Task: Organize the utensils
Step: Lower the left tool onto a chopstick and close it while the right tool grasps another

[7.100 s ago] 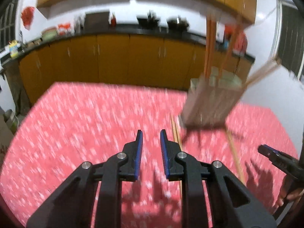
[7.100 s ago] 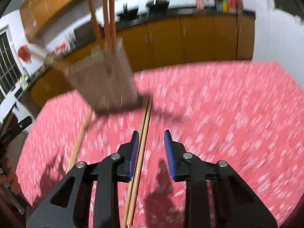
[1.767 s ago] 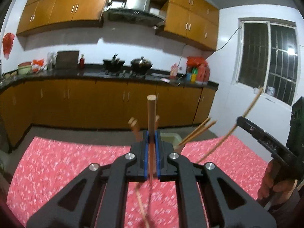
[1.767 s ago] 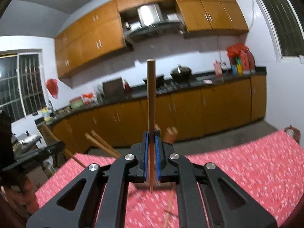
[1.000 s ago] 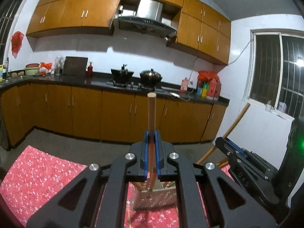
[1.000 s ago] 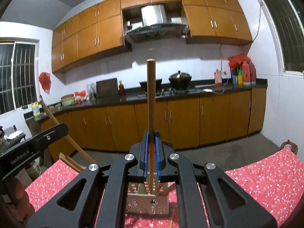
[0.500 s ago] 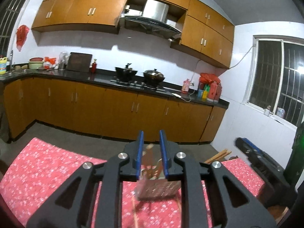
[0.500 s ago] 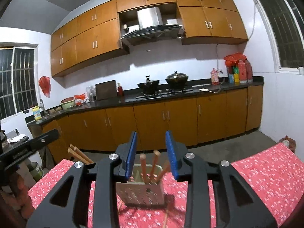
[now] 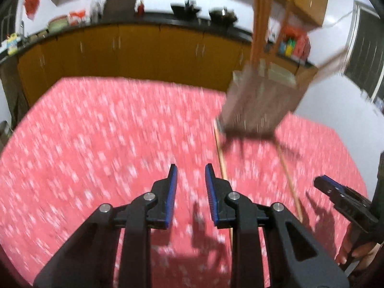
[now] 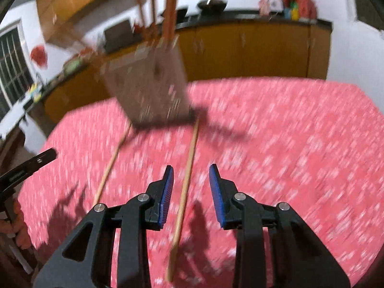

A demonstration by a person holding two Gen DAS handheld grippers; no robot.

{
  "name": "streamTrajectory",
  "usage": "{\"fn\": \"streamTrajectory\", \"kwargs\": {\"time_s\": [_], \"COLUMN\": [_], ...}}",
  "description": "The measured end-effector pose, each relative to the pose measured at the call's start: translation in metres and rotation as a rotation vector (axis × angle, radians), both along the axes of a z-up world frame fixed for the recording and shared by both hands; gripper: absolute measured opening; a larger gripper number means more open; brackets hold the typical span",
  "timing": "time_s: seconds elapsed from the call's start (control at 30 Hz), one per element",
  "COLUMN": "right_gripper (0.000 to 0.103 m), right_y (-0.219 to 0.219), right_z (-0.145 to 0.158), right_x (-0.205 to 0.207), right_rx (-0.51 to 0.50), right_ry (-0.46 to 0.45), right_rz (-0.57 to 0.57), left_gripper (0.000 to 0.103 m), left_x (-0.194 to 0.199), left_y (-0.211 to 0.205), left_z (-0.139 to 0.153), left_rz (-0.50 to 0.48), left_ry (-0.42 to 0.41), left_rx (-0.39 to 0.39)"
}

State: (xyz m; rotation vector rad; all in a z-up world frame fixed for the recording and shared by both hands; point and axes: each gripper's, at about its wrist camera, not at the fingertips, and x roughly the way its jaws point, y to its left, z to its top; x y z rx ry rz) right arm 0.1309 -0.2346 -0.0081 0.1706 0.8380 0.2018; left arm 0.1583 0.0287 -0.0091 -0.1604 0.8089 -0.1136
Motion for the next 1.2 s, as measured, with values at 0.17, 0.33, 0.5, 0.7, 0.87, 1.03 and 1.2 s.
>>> {"fn": "streamTrajectory", "kwargs": {"time_s": [0.17, 0.33, 0.5, 0.7, 0.87, 1.03, 1.2], "right_gripper": [0.032, 0.030, 0.027, 0.019, 0.008, 0.008, 0.008], "right_y": [0.013, 0.017, 0.018, 0.016, 0.011, 0.003, -0.015], "right_z": [-0.023, -0.031, -0.033, -0.035, -0.035, -0.035, -0.037], "right_x": [-0.002, -0.004, -0.006, -0.005, -0.004, 0.004, 0.020], "right_rx": [-0.043, -0.069, -0.092, -0.088, -0.085, -0.102, -0.111], "right_ry": [0.048, 0.053, 0.040, 0.043, 0.047, 0.044, 0.045], "right_rz": [0.019, 0.011, 0.008, -0.005, -0.021, -0.040, -0.102], "left_gripper": [0.026, 0.033, 0.033, 0.027, 0.008, 0.008, 0.008], "left_x": [-0.009, -0.009, -0.009, -0.008, -0.004, 0.011, 0.033], "left_y": [-0.023, -0.038, -0.054, -0.068, -0.073, -0.055, -0.028], "left_z": [-0.028, -0.033, -0.039, -0.046, -0.048, -0.046, -0.046], "left_rz": [-0.060, -0.089, -0.120, -0.128, -0.120, -0.073, -0.001], "left_ry": [0.061, 0.067, 0.086, 0.093, 0.087, 0.102, 0.112], "left_rx": [0.017, 0.026, 0.055, 0.129, 0.181, 0.185, 0.187]}}
